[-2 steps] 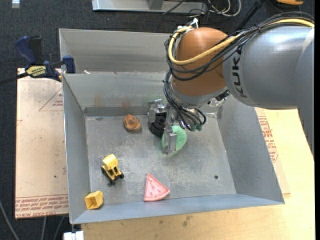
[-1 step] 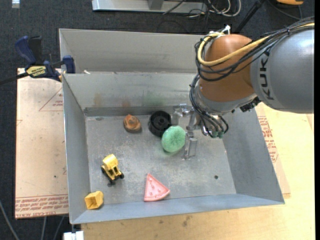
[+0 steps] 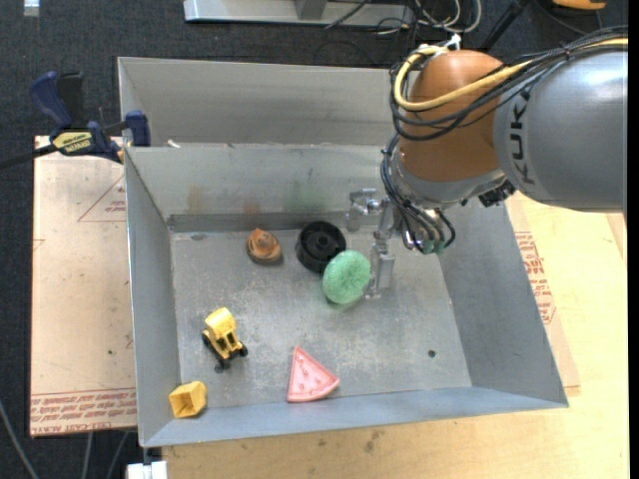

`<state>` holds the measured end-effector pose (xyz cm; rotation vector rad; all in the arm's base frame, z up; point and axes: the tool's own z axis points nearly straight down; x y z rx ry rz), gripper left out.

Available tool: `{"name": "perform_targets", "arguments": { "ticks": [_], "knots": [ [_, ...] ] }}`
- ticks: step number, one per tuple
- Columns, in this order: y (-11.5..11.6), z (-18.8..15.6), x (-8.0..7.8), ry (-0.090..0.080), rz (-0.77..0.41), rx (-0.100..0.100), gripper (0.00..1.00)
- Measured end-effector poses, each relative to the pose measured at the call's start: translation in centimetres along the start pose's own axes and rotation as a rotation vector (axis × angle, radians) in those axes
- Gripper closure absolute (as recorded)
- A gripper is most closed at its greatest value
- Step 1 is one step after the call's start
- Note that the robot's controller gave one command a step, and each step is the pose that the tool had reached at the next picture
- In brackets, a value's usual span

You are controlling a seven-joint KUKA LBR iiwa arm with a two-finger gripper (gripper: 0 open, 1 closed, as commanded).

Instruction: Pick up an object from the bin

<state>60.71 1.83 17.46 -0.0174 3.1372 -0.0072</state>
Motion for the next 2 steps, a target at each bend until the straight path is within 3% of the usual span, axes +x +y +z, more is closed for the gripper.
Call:
{"name": "perform_targets", "arguments": {
  "ticks": [1,2],
  "knots": [
    [1.1,5.0,0.3,-0.004,-0.020,-0.008,0.00],
    [-1.2,8.2,1.6,0.002,0.161,-0.005,1.00]
  ]
}}
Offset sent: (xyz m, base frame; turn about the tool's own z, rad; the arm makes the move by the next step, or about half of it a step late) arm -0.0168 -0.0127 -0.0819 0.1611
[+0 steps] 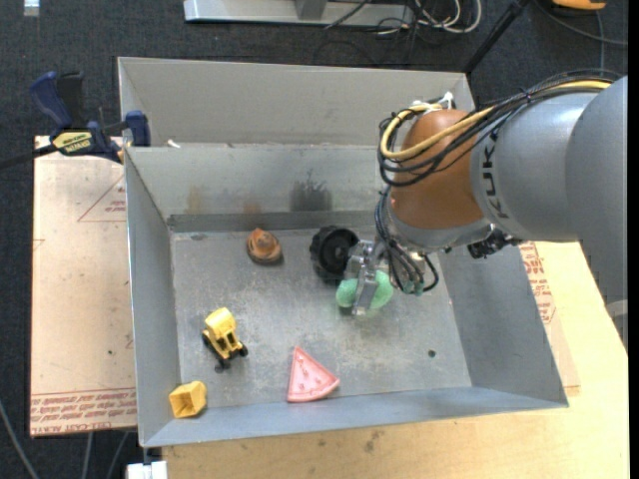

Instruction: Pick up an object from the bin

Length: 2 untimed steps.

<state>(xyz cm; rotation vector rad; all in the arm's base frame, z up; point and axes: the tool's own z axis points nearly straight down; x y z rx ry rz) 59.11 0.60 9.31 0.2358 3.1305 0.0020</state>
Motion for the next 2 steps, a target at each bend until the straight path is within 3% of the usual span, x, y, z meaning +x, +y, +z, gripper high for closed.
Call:
{"name": "perform_targets", "arguments": {
  "ticks": [1,2],
  "knots": [
    [0.0,0.0,0.0,0.000,0.000,0.000,1.00],
    [0.7,-13.6,0.3,-0.001,0.019,0.000,1.00]
  ]
}}
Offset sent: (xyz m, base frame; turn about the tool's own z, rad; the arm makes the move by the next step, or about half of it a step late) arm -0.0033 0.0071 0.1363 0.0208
